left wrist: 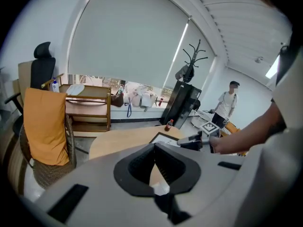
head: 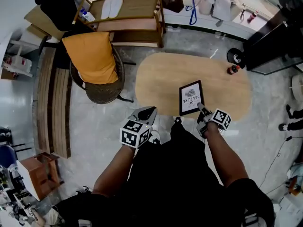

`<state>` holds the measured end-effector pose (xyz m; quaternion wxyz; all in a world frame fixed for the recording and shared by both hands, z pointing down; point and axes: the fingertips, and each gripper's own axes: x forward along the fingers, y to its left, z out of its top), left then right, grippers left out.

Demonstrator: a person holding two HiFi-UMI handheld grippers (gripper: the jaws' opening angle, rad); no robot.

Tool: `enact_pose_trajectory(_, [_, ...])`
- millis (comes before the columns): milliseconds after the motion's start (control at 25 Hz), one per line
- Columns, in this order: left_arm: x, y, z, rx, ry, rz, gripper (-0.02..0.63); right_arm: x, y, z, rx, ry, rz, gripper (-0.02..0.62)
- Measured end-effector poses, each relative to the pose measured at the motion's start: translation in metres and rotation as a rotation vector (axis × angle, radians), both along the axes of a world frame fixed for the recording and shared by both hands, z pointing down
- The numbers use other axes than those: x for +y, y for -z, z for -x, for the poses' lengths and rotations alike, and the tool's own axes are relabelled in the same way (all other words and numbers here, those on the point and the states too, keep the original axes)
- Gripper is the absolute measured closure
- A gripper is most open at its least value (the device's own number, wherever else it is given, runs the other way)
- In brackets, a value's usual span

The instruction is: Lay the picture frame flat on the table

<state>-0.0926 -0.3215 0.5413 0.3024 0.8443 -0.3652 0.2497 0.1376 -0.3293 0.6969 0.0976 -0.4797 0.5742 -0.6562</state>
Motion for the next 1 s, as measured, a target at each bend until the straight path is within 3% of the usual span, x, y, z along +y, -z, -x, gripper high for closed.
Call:
enact_pose_trajectory(120, [-0.027,-0.002,-0.020,0.025,0.038,0.017,0.601,-0.031,-0.046,-0.014,-0.009,-0.023,0.065,0.545])
enact_pose_trajectory(240, [-0.041,-0.009,-0.033,0.000,0.027,0.027,0.601,-0.075,-0.082,-0.018,0.005,-0.008,0.091,0.545])
enact_pose_trajectory(480, [-0.050,-0.053,-0.034,-0.053,0.066,0.144,0.601,-0.159,-0.123,0.003,-0.091,-0.068,0.045,0.545])
enact_pose_trajectory(720, [-0.046,-0.078,-0.031,-0.095,0.080,0.211,0.601,-0.168,-0.183,0.011,-0.120,-0.131,0.093,0.545])
enact_pose_trajectory(800, [-0.048,-0.081,-0.023,-0.100,0.114,0.232,0.601,-0.158,-0.201,0.020,-0.091,-0.040,0.135,0.492])
enact_pose_trajectory(880, [-0.047,-0.084,-0.014,-0.104,0.151,0.256,0.601,-0.142,-0.217,0.033,-0.023,0.136,0.169,0.383])
enact_pose_trajectory(1000, [-0.038,-0.091,-0.002,-0.115,0.190,0.274,0.601,-0.119,-0.241,0.046,0.141,0.418,0.176,0.341])
